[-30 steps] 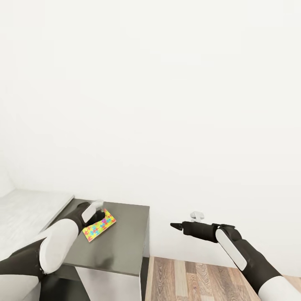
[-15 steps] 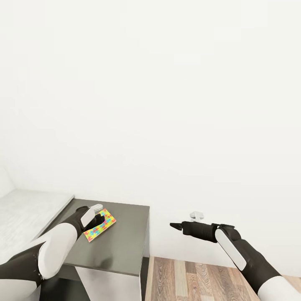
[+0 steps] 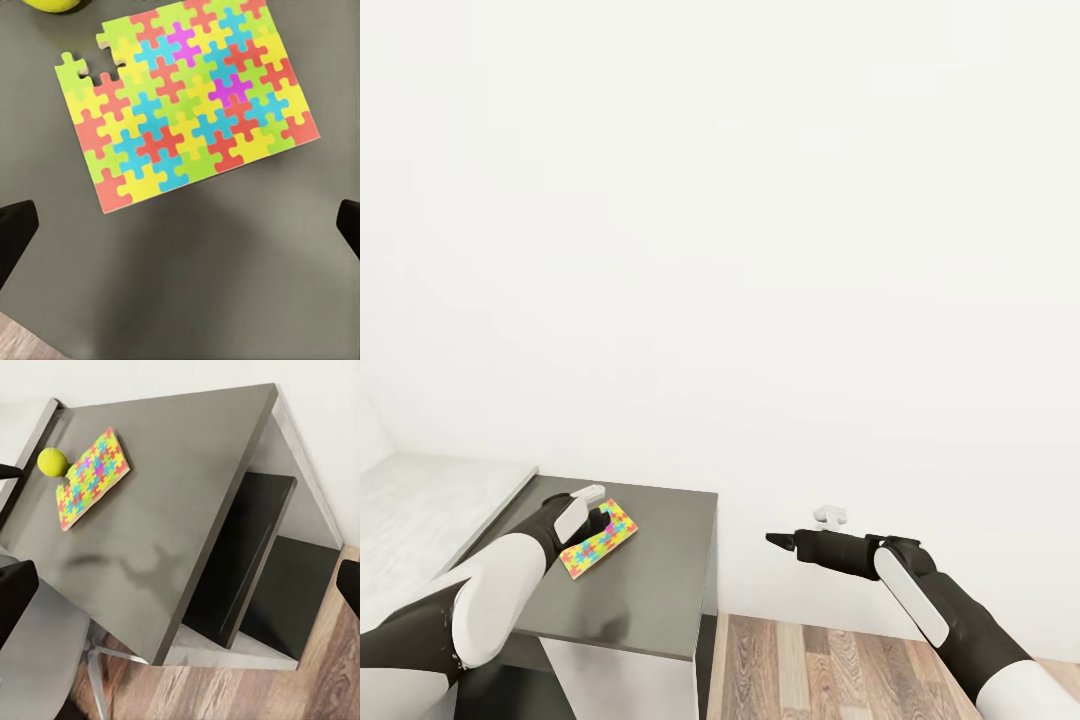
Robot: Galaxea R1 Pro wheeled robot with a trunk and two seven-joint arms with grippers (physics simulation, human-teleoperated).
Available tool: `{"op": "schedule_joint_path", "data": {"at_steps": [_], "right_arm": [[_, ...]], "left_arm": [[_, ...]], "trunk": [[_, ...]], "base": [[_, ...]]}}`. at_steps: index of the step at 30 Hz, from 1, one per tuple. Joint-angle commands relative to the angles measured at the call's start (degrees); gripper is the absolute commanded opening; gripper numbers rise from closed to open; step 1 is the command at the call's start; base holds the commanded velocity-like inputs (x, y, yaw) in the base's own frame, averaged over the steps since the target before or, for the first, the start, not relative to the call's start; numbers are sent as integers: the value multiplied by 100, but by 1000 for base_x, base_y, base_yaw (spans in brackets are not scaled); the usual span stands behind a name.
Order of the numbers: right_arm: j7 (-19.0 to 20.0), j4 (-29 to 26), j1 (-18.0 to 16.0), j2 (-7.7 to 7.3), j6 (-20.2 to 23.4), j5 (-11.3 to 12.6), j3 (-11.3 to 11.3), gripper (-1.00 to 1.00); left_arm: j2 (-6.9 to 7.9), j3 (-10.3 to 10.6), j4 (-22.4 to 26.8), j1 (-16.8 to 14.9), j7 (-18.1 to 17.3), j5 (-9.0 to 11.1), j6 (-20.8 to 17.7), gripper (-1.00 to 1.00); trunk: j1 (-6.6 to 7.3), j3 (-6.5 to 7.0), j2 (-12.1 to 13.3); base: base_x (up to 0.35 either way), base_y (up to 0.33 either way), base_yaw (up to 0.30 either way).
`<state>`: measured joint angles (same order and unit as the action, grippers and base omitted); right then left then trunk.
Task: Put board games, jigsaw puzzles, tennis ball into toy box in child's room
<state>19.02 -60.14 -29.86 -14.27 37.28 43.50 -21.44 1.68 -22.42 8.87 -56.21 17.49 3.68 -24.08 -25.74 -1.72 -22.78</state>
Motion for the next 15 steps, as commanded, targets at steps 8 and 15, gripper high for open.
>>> {"op": "schedule_joint_path", "data": {"at_steps": [8, 15], "right_arm": [[5, 1, -5, -5, 16, 9, -9, 100], [5, 2, -9, -9, 16, 9, -2, 100]], "left_arm": [[-8, 10, 8, 2, 26, 36, 25, 100], [-17, 10, 9, 4, 26, 36, 55, 100]], "trunk": [[-4, -14, -14], [-4, -14, -14]], "base": [[0, 0, 0], [0, 0, 0]]}}
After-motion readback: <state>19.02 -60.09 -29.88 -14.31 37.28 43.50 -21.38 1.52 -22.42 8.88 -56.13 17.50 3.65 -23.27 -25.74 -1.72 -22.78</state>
